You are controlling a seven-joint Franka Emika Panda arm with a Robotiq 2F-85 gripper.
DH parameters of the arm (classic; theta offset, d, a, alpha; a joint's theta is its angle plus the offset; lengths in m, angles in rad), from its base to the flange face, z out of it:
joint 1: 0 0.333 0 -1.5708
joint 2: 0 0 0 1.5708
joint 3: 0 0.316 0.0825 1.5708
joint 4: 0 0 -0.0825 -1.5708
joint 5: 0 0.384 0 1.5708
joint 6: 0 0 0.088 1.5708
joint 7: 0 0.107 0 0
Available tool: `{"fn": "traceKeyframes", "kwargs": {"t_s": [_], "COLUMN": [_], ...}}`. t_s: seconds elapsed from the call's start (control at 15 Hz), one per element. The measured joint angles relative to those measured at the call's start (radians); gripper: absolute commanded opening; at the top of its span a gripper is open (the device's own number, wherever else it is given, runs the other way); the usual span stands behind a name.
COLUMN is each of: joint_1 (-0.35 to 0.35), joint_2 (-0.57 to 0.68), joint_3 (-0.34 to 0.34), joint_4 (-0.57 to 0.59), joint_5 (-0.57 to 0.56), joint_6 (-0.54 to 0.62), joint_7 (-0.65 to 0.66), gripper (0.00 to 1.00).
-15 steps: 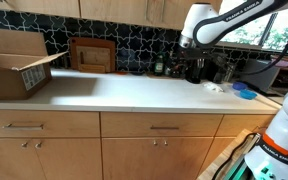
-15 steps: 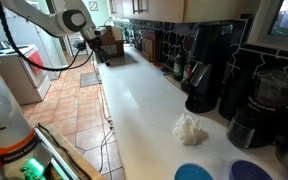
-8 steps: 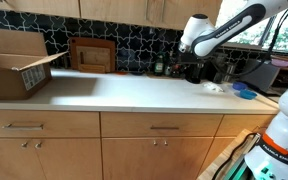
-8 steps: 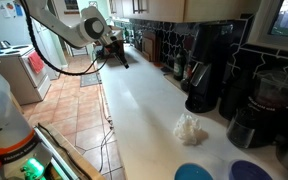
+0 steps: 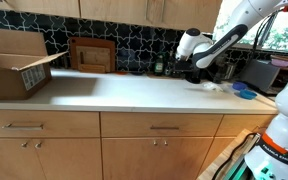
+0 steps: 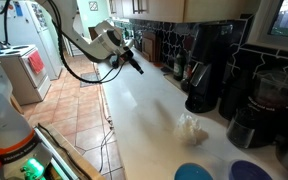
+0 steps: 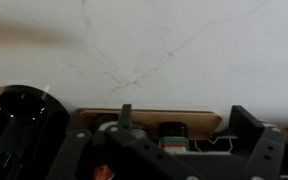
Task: Slide the sauce tray by holding the bottom left corner and rotating it anticlockwise
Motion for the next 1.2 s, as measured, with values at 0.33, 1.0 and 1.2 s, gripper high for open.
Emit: {"fn": "traceKeyframes", "kwargs": {"t_s": [0.33,1.0,1.2], "joint_1": [0.001,0.001,0.000], "joint_2": [0.168,0.308,0.310], "joint_3": [-0.042,-0.085,-0.086], "joint_4": [0.158,0.300,0.305], "joint_5": [-0.201,-0.306,-0.306], "joint_6": [0.025,0.103,0.103], "joint_7": [0.169,0.233,0.233], "gripper": [1.00,1.00,1.00]}}
